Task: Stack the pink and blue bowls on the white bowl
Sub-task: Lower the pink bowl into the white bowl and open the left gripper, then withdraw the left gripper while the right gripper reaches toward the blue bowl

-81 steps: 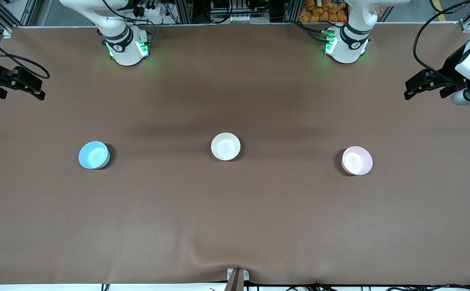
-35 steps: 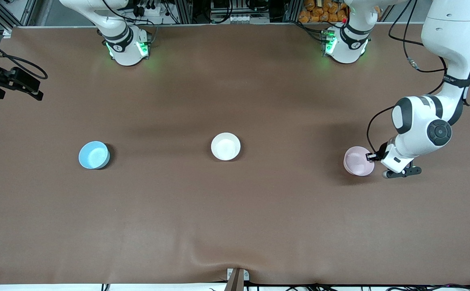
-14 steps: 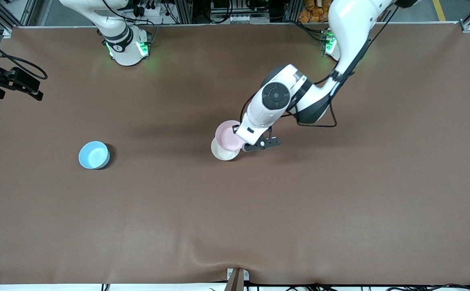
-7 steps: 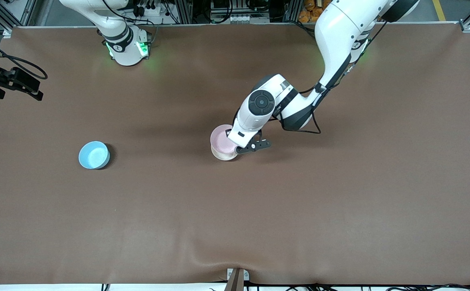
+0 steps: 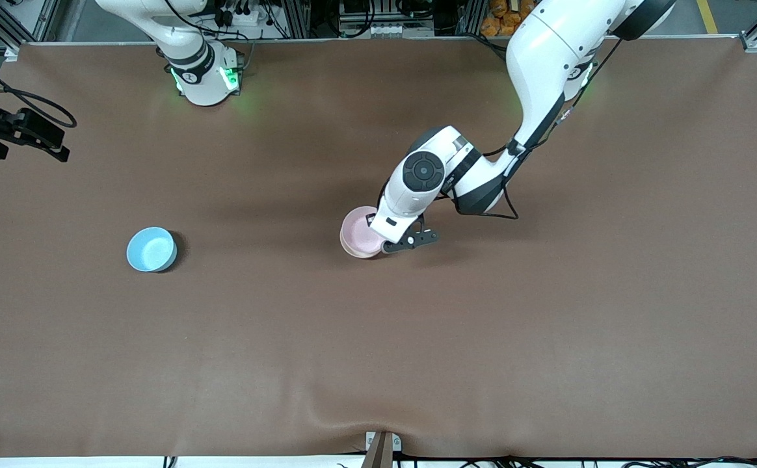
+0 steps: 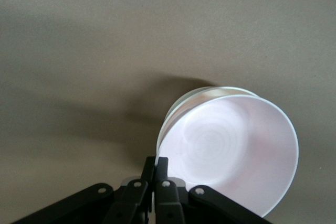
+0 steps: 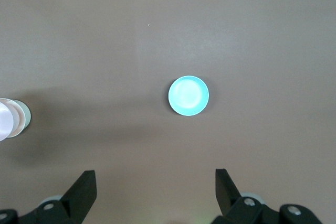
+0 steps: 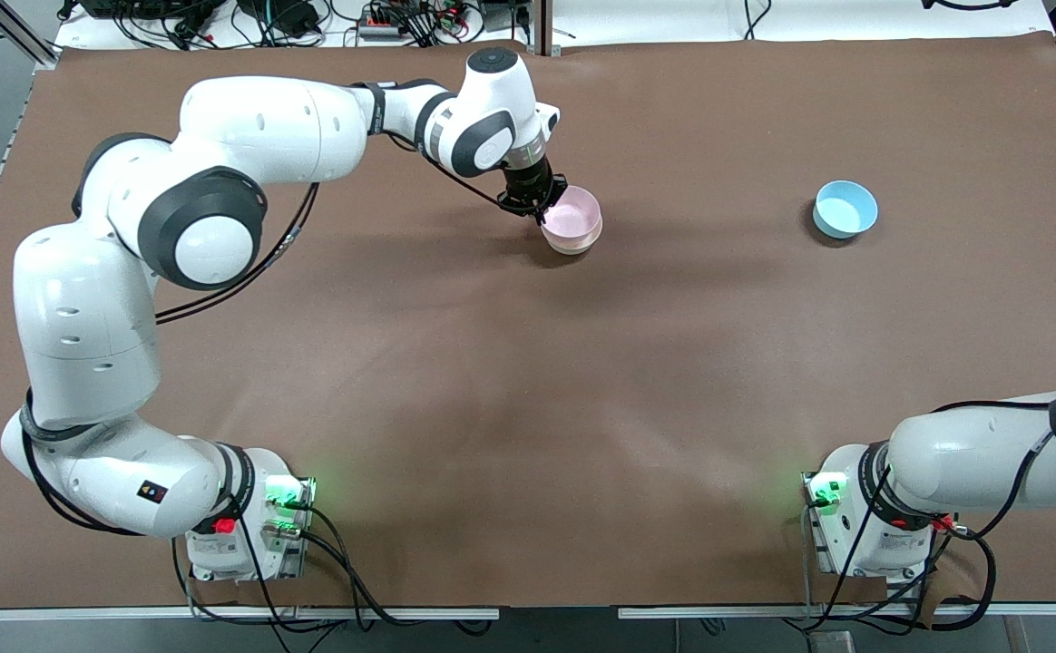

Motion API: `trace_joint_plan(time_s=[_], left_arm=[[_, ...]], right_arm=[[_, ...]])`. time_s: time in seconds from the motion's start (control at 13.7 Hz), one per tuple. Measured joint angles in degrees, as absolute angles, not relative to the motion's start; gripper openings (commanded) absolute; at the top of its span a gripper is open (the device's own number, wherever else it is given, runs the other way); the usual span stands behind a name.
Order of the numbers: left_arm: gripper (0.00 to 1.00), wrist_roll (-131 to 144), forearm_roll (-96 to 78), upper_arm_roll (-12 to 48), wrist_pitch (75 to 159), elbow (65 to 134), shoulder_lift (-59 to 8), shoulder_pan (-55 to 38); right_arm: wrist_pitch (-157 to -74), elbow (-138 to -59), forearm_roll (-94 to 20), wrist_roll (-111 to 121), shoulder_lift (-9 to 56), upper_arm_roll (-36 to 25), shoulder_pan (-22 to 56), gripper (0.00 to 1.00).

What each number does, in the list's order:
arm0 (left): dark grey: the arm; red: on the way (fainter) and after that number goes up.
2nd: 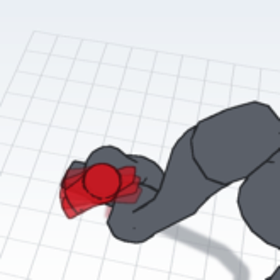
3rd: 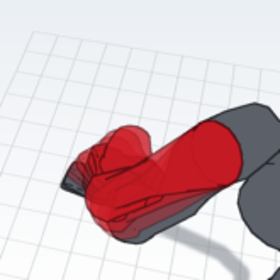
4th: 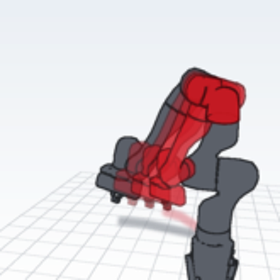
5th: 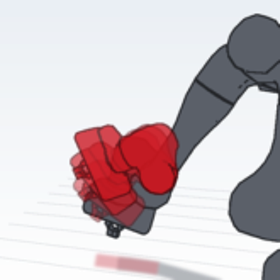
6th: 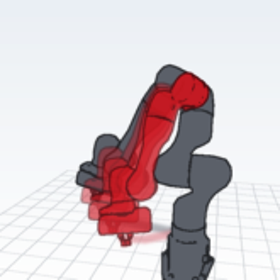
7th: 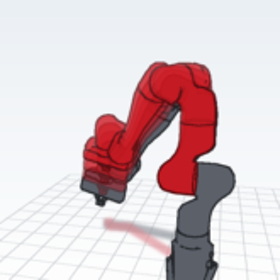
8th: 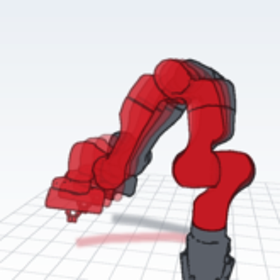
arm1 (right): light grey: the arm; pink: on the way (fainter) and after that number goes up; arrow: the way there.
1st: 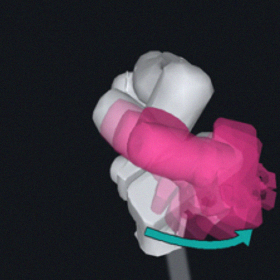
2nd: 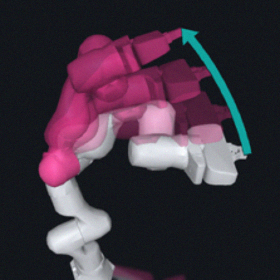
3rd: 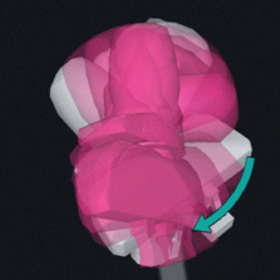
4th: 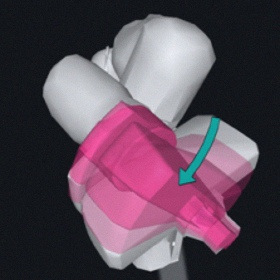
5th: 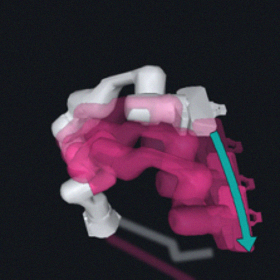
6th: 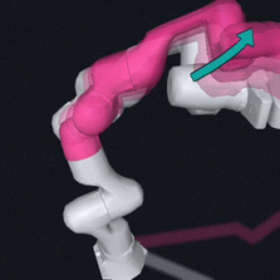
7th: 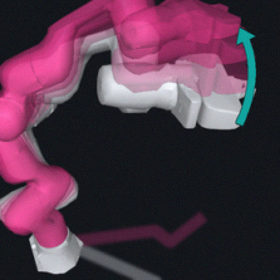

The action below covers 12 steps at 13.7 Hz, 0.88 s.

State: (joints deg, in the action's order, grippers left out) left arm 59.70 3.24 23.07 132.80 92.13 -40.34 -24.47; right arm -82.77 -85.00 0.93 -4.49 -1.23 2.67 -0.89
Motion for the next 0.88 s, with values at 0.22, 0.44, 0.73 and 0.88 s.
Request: trace_joint_plan(time_s=[0.22, 0.44, 0.73, 0.88], left_arm=[[1.0, 59.7, 3.29, 23.04, 132.88, 90.68, -41.17, -24.49], [1.0, 59.72, 3.47, 22.7, 132.61, 89.53, -40.98, -24.46], [1.0, 59.45, 3.85, 19.67, 118.64, 86.3, -32.16, -19.0], [1.0, 54.66, 4.09, 19.51, 109.83, 85.96, -24.23, -12.31]], right_arm=[[-82.77, -85.0, 0.93, -4.49, -1.23, 2.67, -0.89, 1.0], [-82.76, -85.0, 0.93, -4.49, -1.23, 2.67, -0.89, 1.0], [-82.76, -85.02, 0.93, -4.49, -1.06, 2.64, -0.94, 1.0], [-83.51, -85.05, 0.93, -4.49, -0.57, 2.57, -1.53, 1.0]])
